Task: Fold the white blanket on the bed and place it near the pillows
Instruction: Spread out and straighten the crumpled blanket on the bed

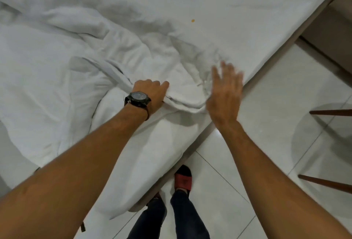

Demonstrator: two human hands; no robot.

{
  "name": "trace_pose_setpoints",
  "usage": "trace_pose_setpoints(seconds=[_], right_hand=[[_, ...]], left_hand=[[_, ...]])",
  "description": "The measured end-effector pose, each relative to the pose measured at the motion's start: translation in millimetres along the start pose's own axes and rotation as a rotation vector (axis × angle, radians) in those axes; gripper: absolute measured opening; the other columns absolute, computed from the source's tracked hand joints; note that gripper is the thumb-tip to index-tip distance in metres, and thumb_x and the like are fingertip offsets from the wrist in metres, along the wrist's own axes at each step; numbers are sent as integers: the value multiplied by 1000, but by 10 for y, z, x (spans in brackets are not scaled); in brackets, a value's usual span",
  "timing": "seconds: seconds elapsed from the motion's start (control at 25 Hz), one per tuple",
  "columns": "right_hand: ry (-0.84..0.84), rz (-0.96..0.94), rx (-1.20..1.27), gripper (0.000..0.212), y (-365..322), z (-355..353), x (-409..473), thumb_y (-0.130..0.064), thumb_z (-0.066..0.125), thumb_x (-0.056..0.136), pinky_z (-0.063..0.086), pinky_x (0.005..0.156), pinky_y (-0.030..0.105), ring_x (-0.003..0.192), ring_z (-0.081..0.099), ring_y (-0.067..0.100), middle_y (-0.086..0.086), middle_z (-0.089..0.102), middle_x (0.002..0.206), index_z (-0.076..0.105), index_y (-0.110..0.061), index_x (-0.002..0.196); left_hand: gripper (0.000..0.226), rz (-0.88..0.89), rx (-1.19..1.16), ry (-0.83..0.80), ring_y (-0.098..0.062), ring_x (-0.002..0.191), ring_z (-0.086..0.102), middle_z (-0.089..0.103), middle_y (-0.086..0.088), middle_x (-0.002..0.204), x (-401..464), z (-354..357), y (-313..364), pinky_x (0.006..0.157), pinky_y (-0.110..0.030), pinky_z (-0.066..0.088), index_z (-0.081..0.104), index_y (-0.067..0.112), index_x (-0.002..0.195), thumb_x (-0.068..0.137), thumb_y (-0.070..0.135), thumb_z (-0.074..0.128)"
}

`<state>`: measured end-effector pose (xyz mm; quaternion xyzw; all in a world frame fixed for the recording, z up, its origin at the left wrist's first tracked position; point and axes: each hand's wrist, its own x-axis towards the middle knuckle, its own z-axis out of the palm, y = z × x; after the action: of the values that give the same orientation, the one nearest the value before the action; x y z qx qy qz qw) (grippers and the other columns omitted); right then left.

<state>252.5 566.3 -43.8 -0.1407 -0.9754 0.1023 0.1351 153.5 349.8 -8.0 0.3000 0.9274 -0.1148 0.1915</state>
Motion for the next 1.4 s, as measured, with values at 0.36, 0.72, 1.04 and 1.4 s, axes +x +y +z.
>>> trace_pose_setpoints(seconds=[0.36, 0.72, 1.04, 1.4], right_hand=[[-578, -401, 40, 76, 126, 252, -600, -21, 90, 72, 48, 89, 47, 101, 65, 34, 7, 71, 113, 66, -21, 143], [-620, -230, -64, 70, -135, 111, -629, -54, 72, 68, 53, 82, 51, 97, 68, 43, 12, 71, 103, 73, -24, 131], [-852, -699, 5, 50, -523, -86, -1169, -43, 81, 74, 48, 110, 52, 119, 71, 30, -1, 78, 119, 78, -31, 122], [-651, -737, 53, 36, -219, -210, -2264, -55, 54, 76, 32, 55, 25, 46, 61, 22, -5, 63, 58, 74, -29, 61]], left_hand=[[68, 177, 82, -96, -31, 111, 57, 62, -5, 123, -440, 379, 297, 93, -45, 41, 50, 28, 134, 84, 74, 55], [62, -46, 257, -263, -25, 107, 63, 73, 1, 111, -928, -200, -830, 113, -49, 31, 67, 29, 98, 82, 87, 51], [60, 124, -437, -673, -31, 109, 66, 69, -11, 127, -2206, 560, 317, 83, -30, 46, 62, 14, 129, 91, 60, 68], [29, 145, -542, -608, -24, 69, 59, 57, 1, 75, -3000, 1196, 1373, 65, -32, 44, 54, 19, 83, 89, 43, 68]])
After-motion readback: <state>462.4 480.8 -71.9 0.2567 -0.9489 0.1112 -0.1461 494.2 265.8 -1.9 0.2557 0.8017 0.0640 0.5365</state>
